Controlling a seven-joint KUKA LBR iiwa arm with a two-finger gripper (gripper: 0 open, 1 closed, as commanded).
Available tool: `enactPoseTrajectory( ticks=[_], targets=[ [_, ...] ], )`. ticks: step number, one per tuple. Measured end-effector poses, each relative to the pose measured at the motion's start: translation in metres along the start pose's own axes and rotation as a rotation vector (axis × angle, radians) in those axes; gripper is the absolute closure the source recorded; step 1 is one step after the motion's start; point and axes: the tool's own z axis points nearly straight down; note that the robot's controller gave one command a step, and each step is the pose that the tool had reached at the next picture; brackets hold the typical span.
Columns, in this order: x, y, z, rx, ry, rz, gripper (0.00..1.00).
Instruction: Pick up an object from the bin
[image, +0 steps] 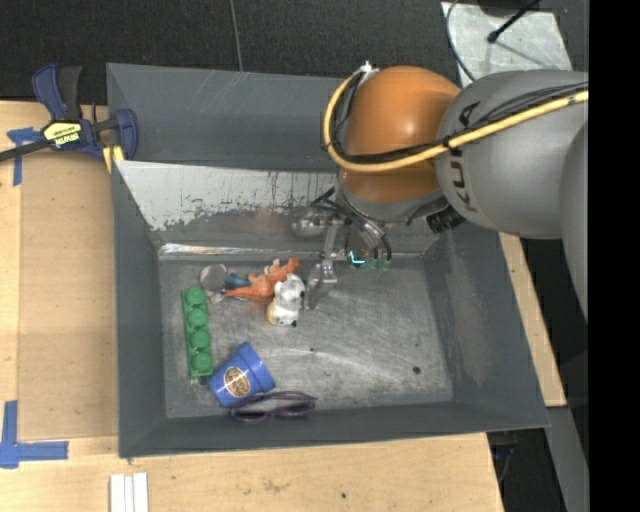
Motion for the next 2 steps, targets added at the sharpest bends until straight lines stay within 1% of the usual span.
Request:
enactPoseTrajectory(
  ticks=[1,2],
  targets=[
    [-0.002,0.000,-0.005,0.000,-0.008,0.001,0.00],
    [0.003,-0.015,0.031,0.000,-0.014,-0.068,0.00]
  ],
)
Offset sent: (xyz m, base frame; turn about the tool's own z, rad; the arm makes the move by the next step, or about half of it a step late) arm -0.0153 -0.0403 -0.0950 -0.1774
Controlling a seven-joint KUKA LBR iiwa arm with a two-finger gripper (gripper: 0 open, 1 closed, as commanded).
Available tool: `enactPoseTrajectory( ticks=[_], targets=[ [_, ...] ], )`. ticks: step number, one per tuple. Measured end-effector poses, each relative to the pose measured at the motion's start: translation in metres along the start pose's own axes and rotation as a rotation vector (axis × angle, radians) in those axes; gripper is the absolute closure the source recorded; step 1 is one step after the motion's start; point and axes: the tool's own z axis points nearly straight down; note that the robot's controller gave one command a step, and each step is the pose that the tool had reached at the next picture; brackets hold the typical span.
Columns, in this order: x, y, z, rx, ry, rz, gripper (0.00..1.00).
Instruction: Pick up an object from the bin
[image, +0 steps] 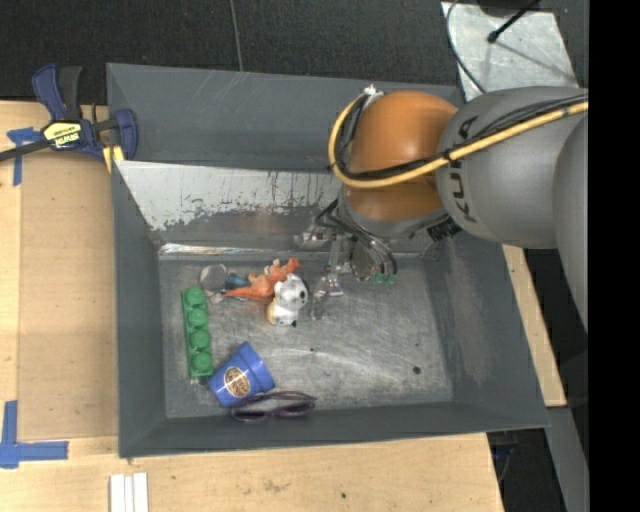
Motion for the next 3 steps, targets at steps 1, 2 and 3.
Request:
enactPoseTrajectory(
  ticks=[1,2,3],
  targets=[
    [0.007,0.003,0.057,0.004,-0.014,0.174,1.00],
    [0.007,0.003,0.057,0.004,-0.014,0.175,1.00],
    [0.017,-0.004,0.018,0.002,0.010,0.168,1.00]
  ],
)
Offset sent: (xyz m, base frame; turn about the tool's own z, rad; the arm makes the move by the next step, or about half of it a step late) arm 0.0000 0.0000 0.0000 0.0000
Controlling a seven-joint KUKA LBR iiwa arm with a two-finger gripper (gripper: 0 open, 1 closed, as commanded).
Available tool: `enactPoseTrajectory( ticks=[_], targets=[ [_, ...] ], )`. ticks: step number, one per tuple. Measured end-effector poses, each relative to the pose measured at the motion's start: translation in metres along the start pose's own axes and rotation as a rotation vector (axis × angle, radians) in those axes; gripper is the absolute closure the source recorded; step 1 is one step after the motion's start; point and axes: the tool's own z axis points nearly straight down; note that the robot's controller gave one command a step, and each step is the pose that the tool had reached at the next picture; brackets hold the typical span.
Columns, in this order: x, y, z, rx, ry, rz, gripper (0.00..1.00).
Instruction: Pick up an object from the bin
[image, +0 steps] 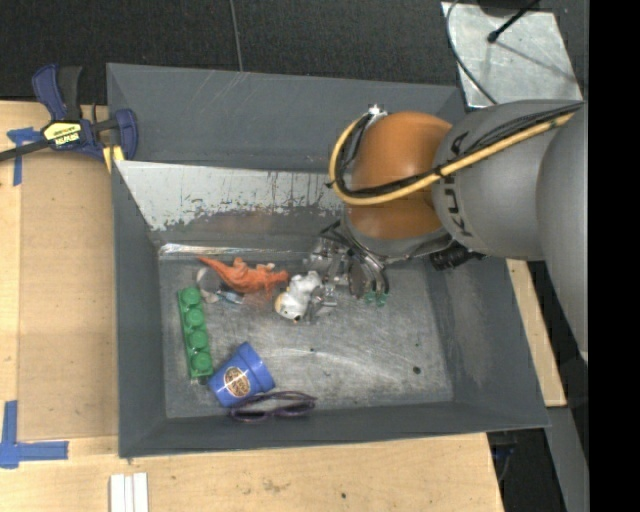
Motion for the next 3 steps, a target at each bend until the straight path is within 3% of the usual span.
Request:
enactPoseTrajectory(
  ticks=[1,2,3],
  targets=[
    [-0.017,0.001,-0.018,-0.003,-0.013,0.006,1.00],
    [0.001,0.004,-0.056,0.000,0.005,0.020,1.00],
    [0.005,0.020,-0.103,0.000,-0.002,-0.007,1.00]
  ],
)
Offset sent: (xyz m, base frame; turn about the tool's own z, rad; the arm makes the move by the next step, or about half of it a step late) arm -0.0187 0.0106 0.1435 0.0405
